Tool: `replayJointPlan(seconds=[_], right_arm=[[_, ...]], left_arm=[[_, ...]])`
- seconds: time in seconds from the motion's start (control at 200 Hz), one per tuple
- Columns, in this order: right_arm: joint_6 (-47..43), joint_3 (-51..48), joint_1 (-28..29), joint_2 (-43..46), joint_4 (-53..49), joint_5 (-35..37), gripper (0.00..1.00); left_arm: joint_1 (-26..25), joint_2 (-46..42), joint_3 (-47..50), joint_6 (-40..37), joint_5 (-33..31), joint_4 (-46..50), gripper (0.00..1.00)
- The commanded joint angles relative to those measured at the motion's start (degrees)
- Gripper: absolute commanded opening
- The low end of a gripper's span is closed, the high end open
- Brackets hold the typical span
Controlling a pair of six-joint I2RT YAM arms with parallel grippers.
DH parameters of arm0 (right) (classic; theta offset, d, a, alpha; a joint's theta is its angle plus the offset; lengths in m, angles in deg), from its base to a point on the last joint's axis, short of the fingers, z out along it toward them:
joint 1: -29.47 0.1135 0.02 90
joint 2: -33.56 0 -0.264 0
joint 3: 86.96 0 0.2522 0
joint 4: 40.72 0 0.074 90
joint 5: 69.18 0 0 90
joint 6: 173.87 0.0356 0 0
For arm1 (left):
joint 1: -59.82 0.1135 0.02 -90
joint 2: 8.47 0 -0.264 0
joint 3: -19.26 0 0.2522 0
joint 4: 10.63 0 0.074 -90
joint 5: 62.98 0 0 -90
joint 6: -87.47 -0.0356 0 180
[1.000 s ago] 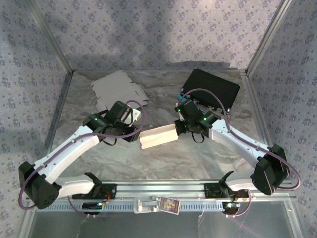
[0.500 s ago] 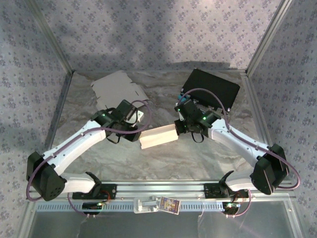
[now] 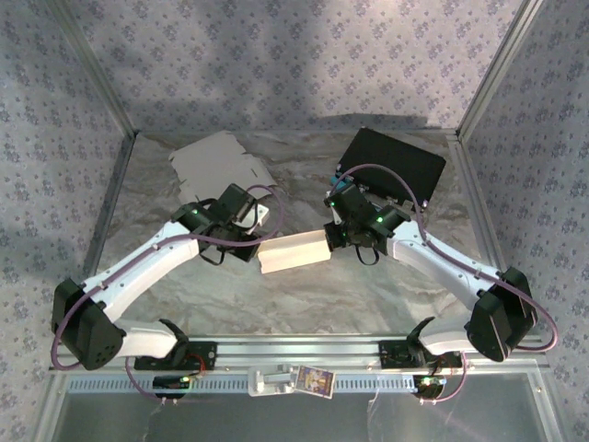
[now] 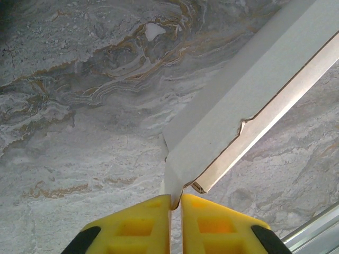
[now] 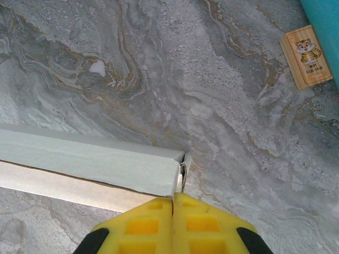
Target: Fold the paper box
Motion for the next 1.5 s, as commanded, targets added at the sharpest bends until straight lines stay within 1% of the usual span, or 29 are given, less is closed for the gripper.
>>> replayJointPlan(seconds=[0.0,0.075,0.48,0.54,0.645,0.765,1.089,1.284,1.459,1.494], right_arm=[[1.15,1.12,-0.04,-0.90,-2.69,0.38,0.00],[1.20,1.09,0.07,-0.90,-2.84,0.45,0.00],[1.84,0.93,0.22,-0.61,-2.83,0.93,0.00],[1.93,1.08,0.29,-0.68,-2.86,0.94,0.00],[1.97,1.23,0.29,-0.82,-2.98,0.80,0.00],[2.06,1.23,0.29,-0.81,-3.03,0.84,0.00],[2.23,1.18,0.29,-0.71,-2.89,0.65,0.00],[2.36,1.17,0.27,-0.64,-2.86,0.69,0.00],[2.98,1.17,0.50,-0.50,-2.86,1.24,0.00],[3.15,1.17,0.64,-0.54,-2.90,1.55,0.00]], left_arm=[[0.32,0.71,-2.35,0.08,0.57,0.08,0.10],[0.38,0.97,-2.52,0.34,0.60,0.00,0.08],[0.37,1.33,-2.88,2.29,0.64,-0.51,0.03],[0.33,1.24,-2.88,2.78,0.77,-0.62,0.04],[0.32,0.93,-2.52,3.20,0.77,-0.70,0.12],[0.35,0.98,-2.36,2.81,0.25,-0.62,0.16],[0.33,1.59,-2.09,2.28,-0.07,-1.06,0.17],[0.27,2.12,-2.44,2.15,-0.29,-1.15,0.11],[0.27,2.04,-2.78,2.73,-0.49,-0.99,0.00],[0.28,2.04,-2.95,3.08,-0.64,-0.81,0.00]])
